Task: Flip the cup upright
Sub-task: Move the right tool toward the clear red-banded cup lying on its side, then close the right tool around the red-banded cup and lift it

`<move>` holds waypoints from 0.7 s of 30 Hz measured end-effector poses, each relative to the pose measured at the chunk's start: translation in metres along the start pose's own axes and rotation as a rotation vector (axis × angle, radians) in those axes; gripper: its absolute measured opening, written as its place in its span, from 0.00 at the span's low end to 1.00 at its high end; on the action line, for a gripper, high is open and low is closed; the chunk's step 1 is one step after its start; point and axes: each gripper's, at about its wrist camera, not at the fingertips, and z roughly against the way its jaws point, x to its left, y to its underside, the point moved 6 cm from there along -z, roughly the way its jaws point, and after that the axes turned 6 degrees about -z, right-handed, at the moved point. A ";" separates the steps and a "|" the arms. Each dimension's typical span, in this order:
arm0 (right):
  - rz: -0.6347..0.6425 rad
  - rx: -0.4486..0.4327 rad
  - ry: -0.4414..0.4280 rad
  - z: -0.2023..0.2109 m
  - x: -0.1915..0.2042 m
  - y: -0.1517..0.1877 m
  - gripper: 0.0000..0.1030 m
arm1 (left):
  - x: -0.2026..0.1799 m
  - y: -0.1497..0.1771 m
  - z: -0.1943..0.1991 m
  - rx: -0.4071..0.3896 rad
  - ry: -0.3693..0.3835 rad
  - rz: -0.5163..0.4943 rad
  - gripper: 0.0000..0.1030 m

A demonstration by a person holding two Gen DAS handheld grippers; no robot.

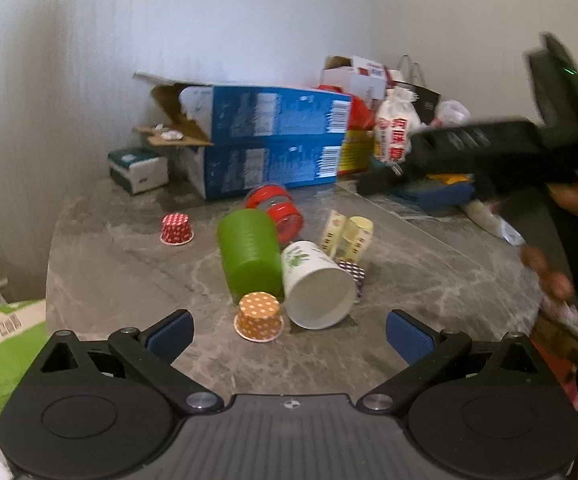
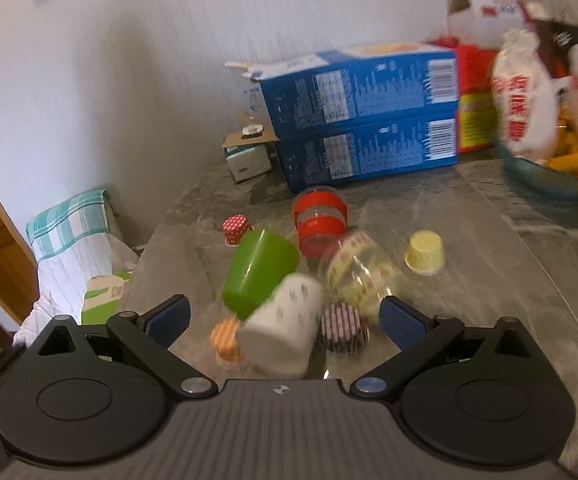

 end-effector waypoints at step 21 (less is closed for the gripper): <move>0.039 0.398 0.162 -0.217 -0.034 -0.076 0.72 | 0.077 -0.003 -0.042 0.046 -0.034 0.178 0.96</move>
